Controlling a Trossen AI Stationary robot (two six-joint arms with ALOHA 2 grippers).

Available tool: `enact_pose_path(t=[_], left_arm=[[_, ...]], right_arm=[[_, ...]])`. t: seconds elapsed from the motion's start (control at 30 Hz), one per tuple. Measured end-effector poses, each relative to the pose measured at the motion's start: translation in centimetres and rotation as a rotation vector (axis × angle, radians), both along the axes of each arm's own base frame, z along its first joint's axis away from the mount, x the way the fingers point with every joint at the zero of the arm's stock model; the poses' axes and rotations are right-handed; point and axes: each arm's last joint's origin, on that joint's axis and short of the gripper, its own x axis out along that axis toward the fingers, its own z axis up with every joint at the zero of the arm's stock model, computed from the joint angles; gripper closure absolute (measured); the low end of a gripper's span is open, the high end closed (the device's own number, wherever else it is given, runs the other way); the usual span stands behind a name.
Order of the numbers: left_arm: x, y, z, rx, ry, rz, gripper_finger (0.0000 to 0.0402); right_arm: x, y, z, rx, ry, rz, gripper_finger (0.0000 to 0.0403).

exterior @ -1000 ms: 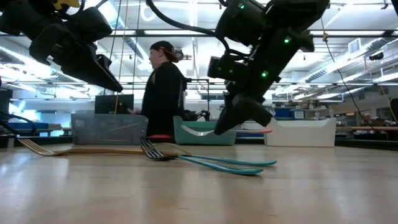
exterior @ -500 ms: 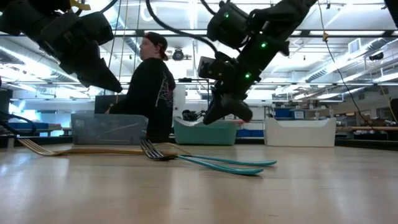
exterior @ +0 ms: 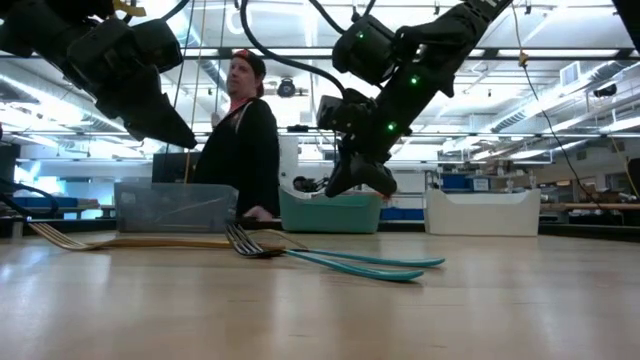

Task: Sort silverware by color (type)
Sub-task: Put the orange fork into the blue bin

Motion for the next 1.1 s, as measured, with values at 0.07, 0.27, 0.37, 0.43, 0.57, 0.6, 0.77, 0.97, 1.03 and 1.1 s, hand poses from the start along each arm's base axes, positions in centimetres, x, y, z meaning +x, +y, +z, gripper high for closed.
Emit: enact_pose_path(t=[0.07,0.27,0.37,0.43,0.57,0.6,0.77,0.97,1.03,1.1], left_arm=[[0.0,-0.1,0.0,0.002,0.0,-0.009,0.029],[0.0,-0.2,0.0,0.011,0.002,-0.019,0.029],[0.0,-0.2,0.0,0.013,0.002,-0.021,0.029],[0.0,-0.2,0.0,0.014,0.002,-0.021,0.029],[0.0,-0.2,0.0,0.041,0.006,-0.038,0.029],[0.0,-0.2,0.0,0.048,0.006,-0.041,0.029],[0.0,-0.2,0.0,0.051,0.004,-0.043,0.029],[0.0,-0.1,0.1,0.074,-0.009,-0.012,0.029],[0.0,-0.1,0.2,0.081,-0.012,-0.001,0.029],[0.1,-0.1,0.2,0.085,-0.02,0.003,0.029]], right_arm=[[0.0,-0.1,0.1,-0.033,-0.001,-0.008,0.0389],[0.2,-0.4,0.6,-0.156,-0.002,-0.033,0.0389],[0.3,-0.7,0.6,-0.18,0.006,-0.026,0.0389],[0.3,-0.9,0.7,-0.197,0.011,-0.028,0.0389],[0.4,-1.4,0.9,-0.217,-0.011,-0.054,0.0389],[0.4,-1.5,0.9,-0.217,-0.012,-0.057,0.0389],[0.4,-2.0,1.0,-0.2,-0.021,-0.048,0.0389],[0.4,-4.3,1.3,-0.164,-0.068,-0.012,0.0389],[0.3,-5.1,1.5,-0.18,-0.065,-0.005,0.0389],[0.5,-5.9,2.0,-0.191,-0.067,0.011,0.0389]])
